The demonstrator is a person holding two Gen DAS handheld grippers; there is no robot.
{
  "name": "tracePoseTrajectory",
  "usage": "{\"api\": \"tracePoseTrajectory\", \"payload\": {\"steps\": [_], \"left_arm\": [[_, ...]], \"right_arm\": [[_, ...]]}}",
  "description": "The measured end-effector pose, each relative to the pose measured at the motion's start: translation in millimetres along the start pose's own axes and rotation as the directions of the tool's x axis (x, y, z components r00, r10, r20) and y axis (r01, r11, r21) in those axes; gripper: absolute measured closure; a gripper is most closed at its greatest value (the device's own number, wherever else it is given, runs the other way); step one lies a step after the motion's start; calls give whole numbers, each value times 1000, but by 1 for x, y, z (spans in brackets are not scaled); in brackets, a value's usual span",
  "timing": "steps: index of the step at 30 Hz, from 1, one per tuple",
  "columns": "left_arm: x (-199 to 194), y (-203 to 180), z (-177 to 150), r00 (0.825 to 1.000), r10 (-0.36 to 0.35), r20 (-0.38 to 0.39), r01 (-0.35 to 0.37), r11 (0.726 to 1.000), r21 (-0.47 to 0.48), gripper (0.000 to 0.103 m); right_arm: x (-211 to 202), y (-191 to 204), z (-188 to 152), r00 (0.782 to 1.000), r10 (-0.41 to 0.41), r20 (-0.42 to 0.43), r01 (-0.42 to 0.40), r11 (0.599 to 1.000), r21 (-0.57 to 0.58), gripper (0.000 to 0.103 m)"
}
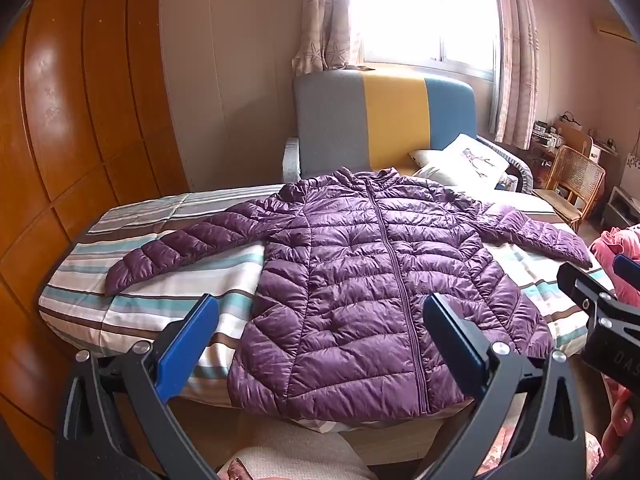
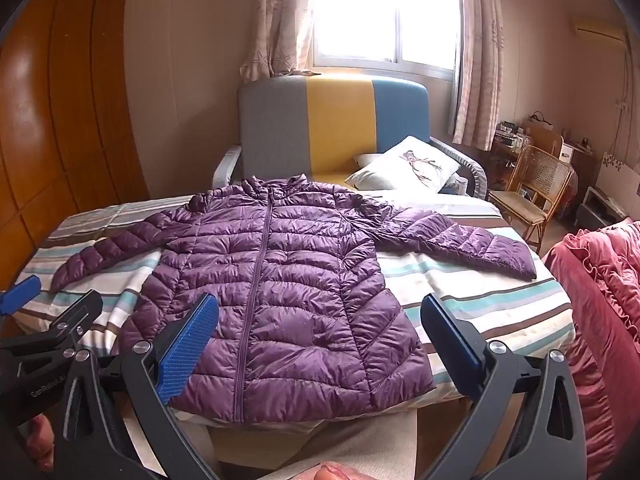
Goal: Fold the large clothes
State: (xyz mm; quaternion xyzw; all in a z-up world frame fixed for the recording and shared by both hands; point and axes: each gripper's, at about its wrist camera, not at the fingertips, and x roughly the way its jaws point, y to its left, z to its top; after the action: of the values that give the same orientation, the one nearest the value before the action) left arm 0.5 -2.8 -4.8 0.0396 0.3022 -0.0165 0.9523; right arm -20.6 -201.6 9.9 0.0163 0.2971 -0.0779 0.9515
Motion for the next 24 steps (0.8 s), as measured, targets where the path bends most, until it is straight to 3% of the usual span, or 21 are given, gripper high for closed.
{"api": "tracePoseTrajectory", "payload": {"steps": [24], "left_arm": [[3,-1,-2,1000,-19,-15,19,1000,2,2]], "right_arm": [[3,-3,-3,1000,1,-10,-1,1000,13,3]]}}
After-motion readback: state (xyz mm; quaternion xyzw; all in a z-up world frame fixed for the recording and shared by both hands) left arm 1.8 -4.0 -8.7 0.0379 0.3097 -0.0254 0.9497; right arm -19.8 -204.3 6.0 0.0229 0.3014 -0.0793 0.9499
